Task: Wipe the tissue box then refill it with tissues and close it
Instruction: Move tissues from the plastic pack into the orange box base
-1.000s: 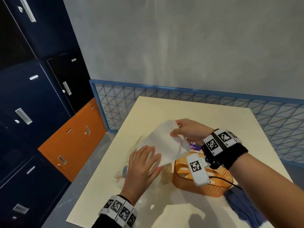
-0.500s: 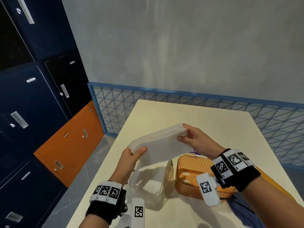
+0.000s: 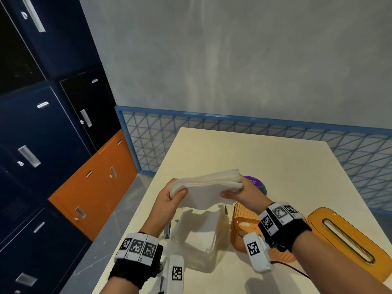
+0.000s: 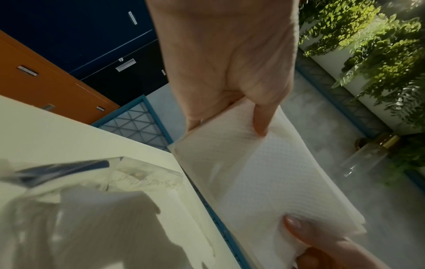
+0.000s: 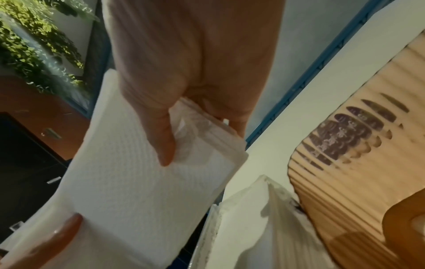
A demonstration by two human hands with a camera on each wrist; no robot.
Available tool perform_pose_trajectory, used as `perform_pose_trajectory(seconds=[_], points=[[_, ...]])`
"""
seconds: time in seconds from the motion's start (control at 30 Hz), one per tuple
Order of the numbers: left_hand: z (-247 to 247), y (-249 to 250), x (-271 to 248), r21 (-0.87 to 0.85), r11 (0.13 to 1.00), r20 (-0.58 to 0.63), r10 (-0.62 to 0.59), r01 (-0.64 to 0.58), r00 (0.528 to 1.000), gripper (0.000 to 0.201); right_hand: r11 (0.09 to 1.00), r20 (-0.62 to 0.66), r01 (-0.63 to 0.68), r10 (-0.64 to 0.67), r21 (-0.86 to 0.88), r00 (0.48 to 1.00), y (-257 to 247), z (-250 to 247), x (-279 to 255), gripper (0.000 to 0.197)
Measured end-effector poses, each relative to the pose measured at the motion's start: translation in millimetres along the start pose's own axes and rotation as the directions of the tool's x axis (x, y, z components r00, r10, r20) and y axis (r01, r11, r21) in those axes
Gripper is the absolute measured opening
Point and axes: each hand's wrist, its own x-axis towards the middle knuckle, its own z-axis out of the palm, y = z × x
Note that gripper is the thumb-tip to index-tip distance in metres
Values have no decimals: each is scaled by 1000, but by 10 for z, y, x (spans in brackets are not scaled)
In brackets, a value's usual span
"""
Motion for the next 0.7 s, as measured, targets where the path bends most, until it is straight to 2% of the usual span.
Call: perform_pose_trajectory(seconds=[0.1,0.2,0.27,0.37,0.5,0.63,0.7], points=[[6,-94,-52,-14,1000,-52,-21,20,998,23,998,-28,-62,63,30,998,79,39,5,47],[48,-264,-123,7,992,-58,-124,124,991,42,983,-41,-168,166,-69,985,250,80,-28,47],[88,-354,-136,13,987,-73,-160,161,984,47,975,-76,-198,191,-97,979,307,108,-23,46],[158,-367,-118,17,989,-125,-146,149,981,32,981,-107,-182,174,-66,979,267,143,-2,37],[170,-324,-88,31,995,-178,-89,96,980,26,990,-133,-140,136,-23,982,236,120,-1,34],[189,-365,-116,81,992,-188,-79,96,979,26,963,-124,-194,172,-185,977,315,100,-21,35],[219,-310,-96,108,991,-198,-50,72,979,23,962,-172,-193,160,-192,972,297,84,-20,29]])
